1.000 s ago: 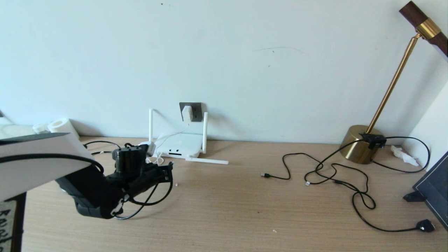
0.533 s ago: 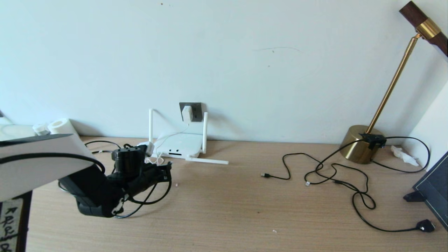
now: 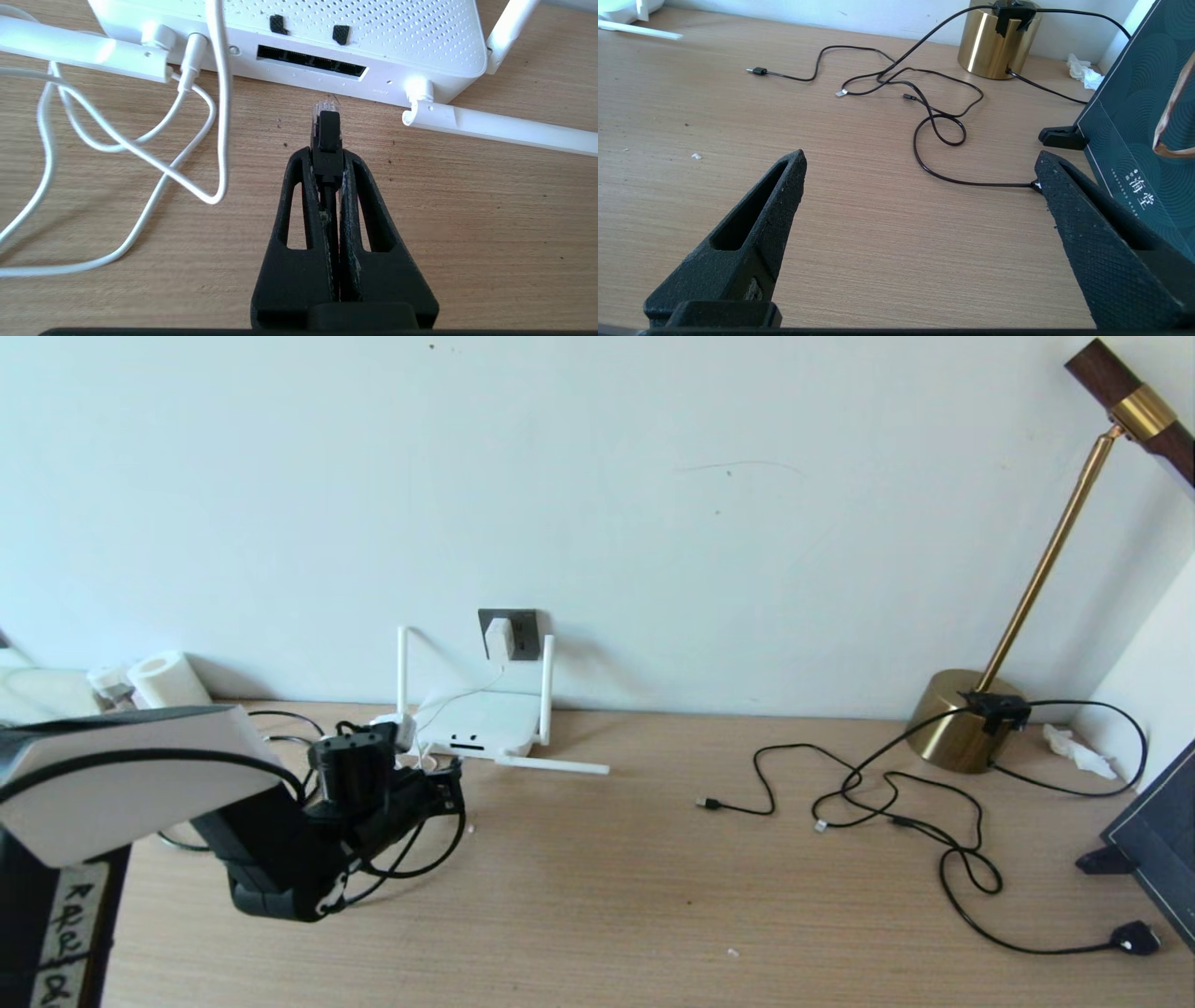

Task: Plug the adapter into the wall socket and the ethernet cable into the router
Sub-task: Align cable and router interface

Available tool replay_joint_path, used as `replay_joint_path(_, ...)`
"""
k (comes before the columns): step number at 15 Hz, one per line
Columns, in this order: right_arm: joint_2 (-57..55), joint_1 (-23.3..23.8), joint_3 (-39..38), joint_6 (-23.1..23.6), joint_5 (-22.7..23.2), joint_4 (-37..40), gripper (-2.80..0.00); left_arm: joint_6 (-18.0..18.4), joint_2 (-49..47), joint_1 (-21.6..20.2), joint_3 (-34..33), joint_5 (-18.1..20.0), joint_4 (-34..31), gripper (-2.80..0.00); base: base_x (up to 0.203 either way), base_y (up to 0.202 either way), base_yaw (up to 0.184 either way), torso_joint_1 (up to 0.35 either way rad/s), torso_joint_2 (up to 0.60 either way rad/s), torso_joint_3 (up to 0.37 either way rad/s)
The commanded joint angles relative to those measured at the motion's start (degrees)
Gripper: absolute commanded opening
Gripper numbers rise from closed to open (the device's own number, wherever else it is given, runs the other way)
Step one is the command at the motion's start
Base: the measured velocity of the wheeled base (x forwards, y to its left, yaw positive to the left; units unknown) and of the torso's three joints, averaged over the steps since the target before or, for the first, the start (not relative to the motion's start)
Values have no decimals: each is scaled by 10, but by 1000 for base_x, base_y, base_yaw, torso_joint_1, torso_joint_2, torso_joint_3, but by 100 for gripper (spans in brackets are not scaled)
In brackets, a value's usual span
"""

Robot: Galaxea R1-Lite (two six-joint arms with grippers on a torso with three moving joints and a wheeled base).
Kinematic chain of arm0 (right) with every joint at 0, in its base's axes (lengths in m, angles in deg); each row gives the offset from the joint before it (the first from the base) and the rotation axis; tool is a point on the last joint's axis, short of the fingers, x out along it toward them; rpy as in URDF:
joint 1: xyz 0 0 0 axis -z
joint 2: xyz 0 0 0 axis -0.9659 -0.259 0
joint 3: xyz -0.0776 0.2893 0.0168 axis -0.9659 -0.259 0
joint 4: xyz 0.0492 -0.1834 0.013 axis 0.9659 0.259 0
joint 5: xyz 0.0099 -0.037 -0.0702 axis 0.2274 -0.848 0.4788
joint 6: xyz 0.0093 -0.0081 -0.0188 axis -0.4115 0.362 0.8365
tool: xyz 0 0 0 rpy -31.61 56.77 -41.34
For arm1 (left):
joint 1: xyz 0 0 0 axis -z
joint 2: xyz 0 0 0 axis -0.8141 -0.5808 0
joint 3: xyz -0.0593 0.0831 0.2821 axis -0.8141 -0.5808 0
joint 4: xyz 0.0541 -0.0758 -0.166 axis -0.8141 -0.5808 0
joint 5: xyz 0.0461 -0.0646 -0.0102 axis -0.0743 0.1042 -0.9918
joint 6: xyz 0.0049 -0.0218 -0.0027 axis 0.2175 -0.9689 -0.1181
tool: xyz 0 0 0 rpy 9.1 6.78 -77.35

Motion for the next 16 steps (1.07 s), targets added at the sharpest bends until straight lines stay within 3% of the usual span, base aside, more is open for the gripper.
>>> replay_joint_path(1,-1,0,0,0,0,0,0,0,-16,1,12,-1,4,-280,0,0,0,0,0,0)
replay_joint_path(12,-1,0,0,0,0,0,0,4,-25,0,36,-13,-1,-280,0,0,0,0,0,0)
replay_joint_path(16,-1,0,0,0,0,0,0,21,-30,-1,40,-10,-2,-280,0,0,0,0,0,0)
